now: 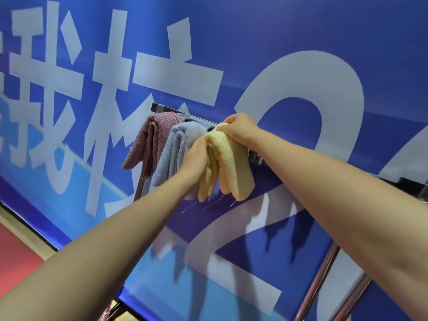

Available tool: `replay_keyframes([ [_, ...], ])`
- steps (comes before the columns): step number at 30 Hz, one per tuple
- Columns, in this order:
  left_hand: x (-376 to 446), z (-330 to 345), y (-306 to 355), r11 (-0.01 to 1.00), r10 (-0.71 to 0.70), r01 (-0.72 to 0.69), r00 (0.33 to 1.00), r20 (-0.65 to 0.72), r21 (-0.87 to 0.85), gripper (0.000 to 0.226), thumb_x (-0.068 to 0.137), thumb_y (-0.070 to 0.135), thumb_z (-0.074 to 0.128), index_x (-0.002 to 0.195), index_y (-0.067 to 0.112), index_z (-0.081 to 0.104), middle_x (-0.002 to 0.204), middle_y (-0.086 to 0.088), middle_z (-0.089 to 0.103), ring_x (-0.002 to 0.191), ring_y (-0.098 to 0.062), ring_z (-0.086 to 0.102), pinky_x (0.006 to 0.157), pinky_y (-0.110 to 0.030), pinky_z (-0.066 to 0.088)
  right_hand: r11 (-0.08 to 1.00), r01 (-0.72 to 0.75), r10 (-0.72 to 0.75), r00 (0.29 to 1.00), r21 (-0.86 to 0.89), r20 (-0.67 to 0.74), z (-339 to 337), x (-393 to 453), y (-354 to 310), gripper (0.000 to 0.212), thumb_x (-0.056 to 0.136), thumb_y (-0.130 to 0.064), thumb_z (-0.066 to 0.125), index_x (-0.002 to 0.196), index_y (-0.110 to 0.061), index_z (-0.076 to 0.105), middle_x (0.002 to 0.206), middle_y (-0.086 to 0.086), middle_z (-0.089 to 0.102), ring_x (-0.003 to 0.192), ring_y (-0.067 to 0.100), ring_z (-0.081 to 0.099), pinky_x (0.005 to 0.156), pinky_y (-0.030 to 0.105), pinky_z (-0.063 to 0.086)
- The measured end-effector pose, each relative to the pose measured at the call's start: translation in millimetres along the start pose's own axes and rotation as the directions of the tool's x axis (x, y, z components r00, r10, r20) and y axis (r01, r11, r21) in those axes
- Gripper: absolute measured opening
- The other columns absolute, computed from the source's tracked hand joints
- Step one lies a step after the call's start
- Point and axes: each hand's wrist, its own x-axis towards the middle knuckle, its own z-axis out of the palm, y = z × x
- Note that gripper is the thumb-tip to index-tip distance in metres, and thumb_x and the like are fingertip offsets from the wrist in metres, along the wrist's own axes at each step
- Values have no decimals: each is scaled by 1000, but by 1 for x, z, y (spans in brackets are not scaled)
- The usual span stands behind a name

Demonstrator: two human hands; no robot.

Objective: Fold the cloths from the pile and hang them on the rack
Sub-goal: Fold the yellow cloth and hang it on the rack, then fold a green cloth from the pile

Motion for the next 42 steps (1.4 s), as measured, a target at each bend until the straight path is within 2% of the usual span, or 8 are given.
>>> replay_keyframes([
  [6,-10,4,-6,997,24,-22,1000,-16,78,42,99,50,34,118,26,63,115,3,66,107,-14,58,95,-36,45,989,22,-39,993,-145,-115,-8,-11,9,10,86,-29,65,86,-19,68,87,-6,60,83,12,55,59,23,40],
  [12,-6,9,1,997,-8,14,997,-73,77,47,104,43,24,120,19,61,124,-8,62,116,-23,55,106,-40,39,974,83,-87,996,-212,-9,-6,-36,5,46,94,-39,43,56,-19,27,55,-1,31,50,16,30,50,29,28],
  [17,-19,7,13,998,-64,64,996,-55,-15,46,103,45,27,113,18,63,112,-6,66,105,-20,59,98,-37,45,935,226,-209,974,-274,92,-6,-59,7,36,99,-40,34,71,-20,45,81,-2,53,79,20,51,68,35,39],
  [21,-38,-4,27,983,80,-69,995,-58,168,45,95,47,31,101,19,66,106,-3,69,104,-21,61,97,-44,46,950,266,-282,956,-161,-84,-6,-94,21,20,92,-32,41,76,-26,52,80,-6,52,79,17,49,70,40,45],
  [24,-61,-6,37,864,246,-196,968,-51,463,32,103,31,29,100,17,57,98,6,57,94,-14,51,82,-28,38,984,171,-157,965,51,-211,-7,-138,31,26,94,-27,47,116,-24,60,109,-4,55,99,12,50,85,34,42],
  [27,-100,5,45,859,302,-229,949,-92,459,31,101,24,29,103,13,58,96,6,56,89,-10,49,77,-26,35,959,32,46,963,283,-267,-9,-188,44,35,94,-17,48,128,-15,54,116,3,56,102,15,53,91,31,43],
  [36,-244,75,-9,946,-69,13,985,160,324,33,93,10,40,64,15,55,62,-1,58,50,-9,49,51,-20,38,674,-285,480,870,682,-111,13,-360,113,33,97,-13,44,65,-15,52,58,2,45,49,13,39,41,15,33],
  [42,-333,108,-79,899,-296,148,899,322,413,32,96,11,38,68,15,55,66,0,59,50,-11,49,55,-23,39,573,-525,685,729,629,-16,36,-472,178,32,92,-10,48,61,-17,54,56,1,45,49,13,38,50,26,30],
])
